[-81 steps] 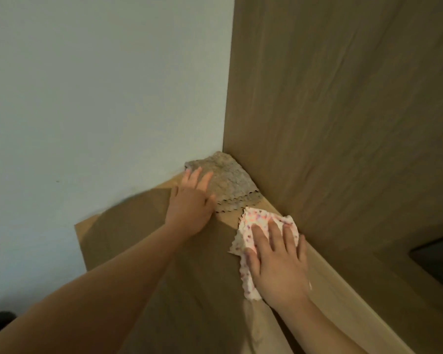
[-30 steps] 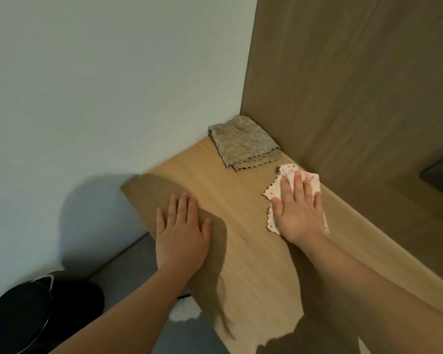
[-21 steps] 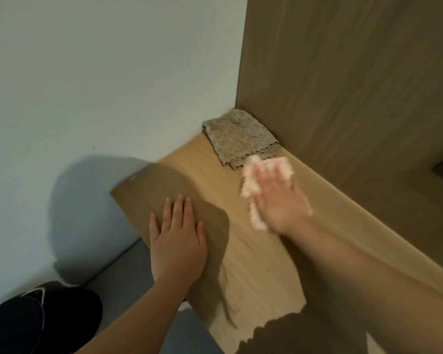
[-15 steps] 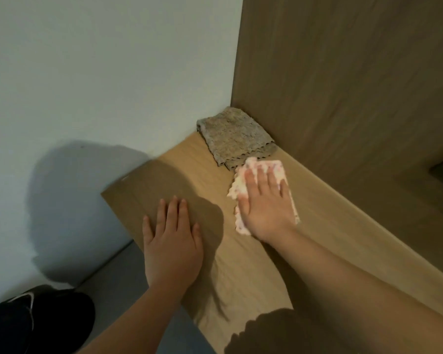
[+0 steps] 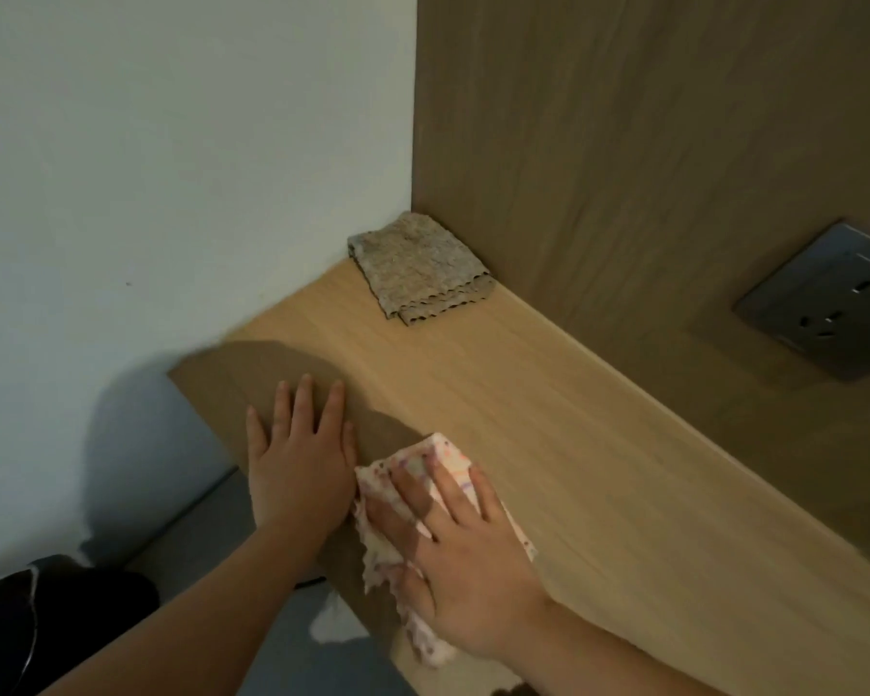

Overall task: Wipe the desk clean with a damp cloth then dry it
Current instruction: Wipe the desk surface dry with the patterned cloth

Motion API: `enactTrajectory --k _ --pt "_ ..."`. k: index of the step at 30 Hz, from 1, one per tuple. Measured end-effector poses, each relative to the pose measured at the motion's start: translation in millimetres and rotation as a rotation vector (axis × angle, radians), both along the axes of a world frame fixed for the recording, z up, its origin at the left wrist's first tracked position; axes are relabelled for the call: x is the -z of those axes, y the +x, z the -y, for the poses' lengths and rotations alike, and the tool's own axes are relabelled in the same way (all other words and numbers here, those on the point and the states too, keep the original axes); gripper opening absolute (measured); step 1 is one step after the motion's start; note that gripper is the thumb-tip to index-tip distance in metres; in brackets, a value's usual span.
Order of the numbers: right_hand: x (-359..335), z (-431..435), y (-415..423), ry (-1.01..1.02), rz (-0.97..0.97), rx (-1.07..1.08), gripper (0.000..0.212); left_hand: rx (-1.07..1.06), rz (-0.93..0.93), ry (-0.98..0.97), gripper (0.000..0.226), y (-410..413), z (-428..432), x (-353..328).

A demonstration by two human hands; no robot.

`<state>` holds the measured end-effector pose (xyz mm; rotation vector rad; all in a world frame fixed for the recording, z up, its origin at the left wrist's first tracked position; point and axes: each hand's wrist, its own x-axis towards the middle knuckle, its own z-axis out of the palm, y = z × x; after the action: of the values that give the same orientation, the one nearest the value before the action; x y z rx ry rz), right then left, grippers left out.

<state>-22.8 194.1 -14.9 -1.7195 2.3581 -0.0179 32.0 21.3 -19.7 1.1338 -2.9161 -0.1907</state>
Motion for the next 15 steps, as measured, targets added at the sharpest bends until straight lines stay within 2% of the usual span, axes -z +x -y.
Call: enactTrajectory --k 2,4,6,8,10,12,15 --pt "-3 -19 -32 -0.006 -0.091 0.08 0.055 -0.012 0.024 0.017 0.06 1 -8 -4" --pt "-1 -35 -88 0.01 -0.14 0.334 0.062 0.023 0.053 0.035 0.061 4 -20 -4" --pt "-4 -46 -126 0.105 -0.011 0.655 0.059 0.081 0.073 0.037 0.072 11 -36 -4" --pt "-9 -45 -122 0.067 0.064 0.811 0.056 0.151 0.085 0.048 0.069 18 -55 -1" --pt "-3 -35 -80 0.016 0.018 0.691 0.057 0.192 0.09 0.048 0.061 23 -70 0" --pt "2 -38 -19 -0.109 -0.064 0.378 0.061 0.211 0.094 0.038 0.056 25 -78 -1" --pt "0 -54 -7 -0.027 -0.043 0.129 0.061 0.245 0.073 0.027 0.06 27 -79 0"
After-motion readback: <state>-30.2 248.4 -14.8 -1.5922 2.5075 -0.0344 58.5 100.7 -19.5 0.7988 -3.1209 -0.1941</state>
